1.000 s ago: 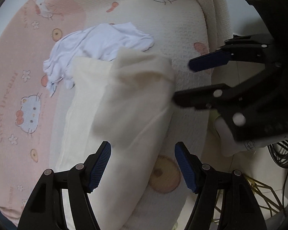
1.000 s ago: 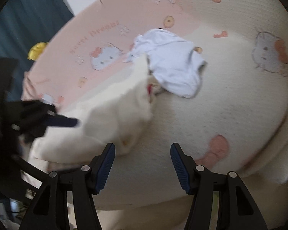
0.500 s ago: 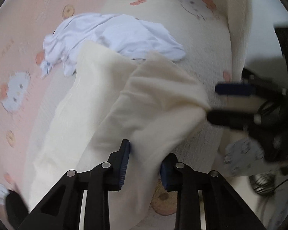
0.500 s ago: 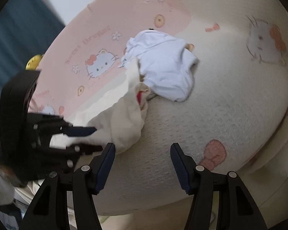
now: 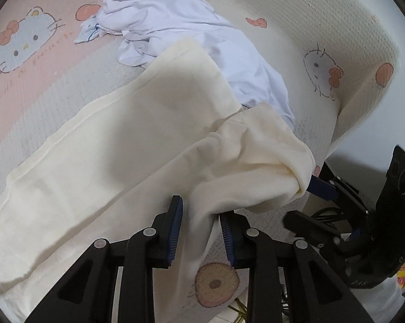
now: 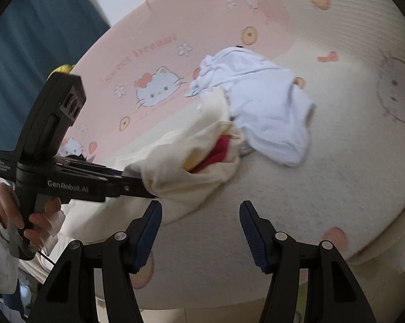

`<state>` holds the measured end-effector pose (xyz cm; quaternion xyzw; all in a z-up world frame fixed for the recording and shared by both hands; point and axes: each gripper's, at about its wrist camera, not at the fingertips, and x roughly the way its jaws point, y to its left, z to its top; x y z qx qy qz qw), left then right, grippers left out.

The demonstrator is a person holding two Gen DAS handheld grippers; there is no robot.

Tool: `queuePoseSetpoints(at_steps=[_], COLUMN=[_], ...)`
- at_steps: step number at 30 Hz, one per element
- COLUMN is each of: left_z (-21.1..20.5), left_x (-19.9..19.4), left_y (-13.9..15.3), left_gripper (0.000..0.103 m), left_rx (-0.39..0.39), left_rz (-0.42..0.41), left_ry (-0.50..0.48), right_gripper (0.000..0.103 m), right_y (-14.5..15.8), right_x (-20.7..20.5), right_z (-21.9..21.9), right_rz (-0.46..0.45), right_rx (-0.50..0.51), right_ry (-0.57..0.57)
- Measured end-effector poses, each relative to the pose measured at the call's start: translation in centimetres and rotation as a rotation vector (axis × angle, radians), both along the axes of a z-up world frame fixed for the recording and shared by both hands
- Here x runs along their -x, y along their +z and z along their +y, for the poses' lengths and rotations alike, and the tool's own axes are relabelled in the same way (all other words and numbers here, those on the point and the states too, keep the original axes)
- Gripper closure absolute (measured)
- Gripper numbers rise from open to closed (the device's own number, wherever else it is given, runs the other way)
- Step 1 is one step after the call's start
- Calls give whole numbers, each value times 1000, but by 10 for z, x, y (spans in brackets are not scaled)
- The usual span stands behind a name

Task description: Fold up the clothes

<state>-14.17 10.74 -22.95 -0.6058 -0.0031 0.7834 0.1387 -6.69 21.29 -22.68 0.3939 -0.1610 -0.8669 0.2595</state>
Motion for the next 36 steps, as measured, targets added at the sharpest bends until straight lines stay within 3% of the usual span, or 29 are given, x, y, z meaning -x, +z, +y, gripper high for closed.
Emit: queuePoseSetpoints(at_steps=[1, 5, 6, 8, 13, 15, 18, 22, 27, 31, 33, 36], left_z=[0, 1, 1, 0, 2, 5, 11, 19, 27, 35, 41, 48], left_x=[-1, -3, -5, -9, -7, -7, -7, -7, -10, -17, -21, -28], left_y=[0, 1, 1, 1, -1, -2, -1, -1, 0, 1, 0, 0], left_gripper=[78, 78, 78, 78, 78, 78, 78, 78, 78, 78, 78, 78], left_rx=[4, 1, -2, 0, 30, 47, 74, 109, 156, 200, 228, 264], left_rz=[2, 3, 3, 12, 42, 50, 60, 77, 103, 135, 148, 166], left_ry=[-4, 0, 4, 9, 5, -2, -19, -34, -36, -52, -73, -105], right_gripper=[44, 44, 44, 44, 67, 69, 69, 69, 69, 69, 69, 71], right_y=[0, -22, -29, -40, -80, -97, -98, -82, -92, -98, -100, -89], right_x=[4, 26, 28, 27, 23, 19, 20, 29, 26, 20, 21, 27], right_z=[-2, 25, 37, 52, 65, 65, 65, 61, 50, 46, 46, 46], right_rz=[-9, -238, -284, -353, -574, -656, -679, -664, -791, -831, -829, -785], right_rx=[11, 307, 412, 525, 771, 903, 1044, 1008, 1079, 1078, 1114, 1077], right_ry=[5, -62, -108, -175, -301, -336, -333, -330, -355, -409, -414, -383])
